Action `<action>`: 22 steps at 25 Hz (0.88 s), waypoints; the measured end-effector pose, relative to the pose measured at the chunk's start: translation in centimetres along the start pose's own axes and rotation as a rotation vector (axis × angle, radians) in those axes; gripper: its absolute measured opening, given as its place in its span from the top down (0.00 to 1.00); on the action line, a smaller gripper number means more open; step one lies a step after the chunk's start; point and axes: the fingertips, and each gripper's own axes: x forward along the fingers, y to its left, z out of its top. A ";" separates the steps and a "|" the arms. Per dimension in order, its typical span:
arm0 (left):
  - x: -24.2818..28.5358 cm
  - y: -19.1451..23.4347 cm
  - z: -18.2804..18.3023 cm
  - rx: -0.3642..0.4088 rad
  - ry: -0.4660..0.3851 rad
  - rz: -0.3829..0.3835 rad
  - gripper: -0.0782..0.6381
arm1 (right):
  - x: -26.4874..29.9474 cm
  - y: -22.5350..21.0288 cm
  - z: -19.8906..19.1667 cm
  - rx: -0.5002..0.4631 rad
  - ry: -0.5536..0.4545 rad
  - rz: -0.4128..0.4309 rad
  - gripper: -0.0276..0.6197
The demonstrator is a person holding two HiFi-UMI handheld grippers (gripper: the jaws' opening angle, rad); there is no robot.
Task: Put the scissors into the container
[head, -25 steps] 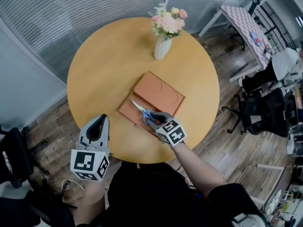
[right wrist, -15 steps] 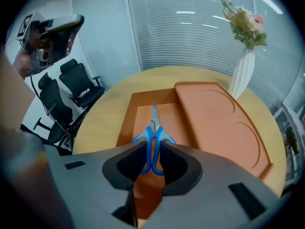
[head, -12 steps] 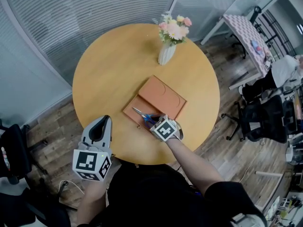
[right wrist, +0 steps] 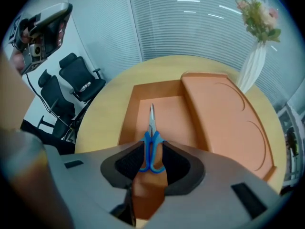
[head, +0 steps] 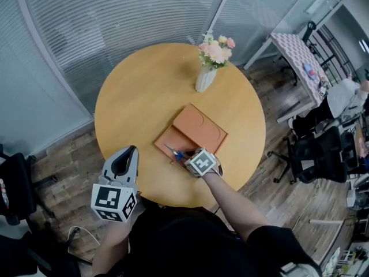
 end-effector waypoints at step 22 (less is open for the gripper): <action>0.6 -3.8 6.0 0.132 -0.055 -0.153 0.86 | -21.9 0.3 7.7 0.071 -0.707 -0.134 0.87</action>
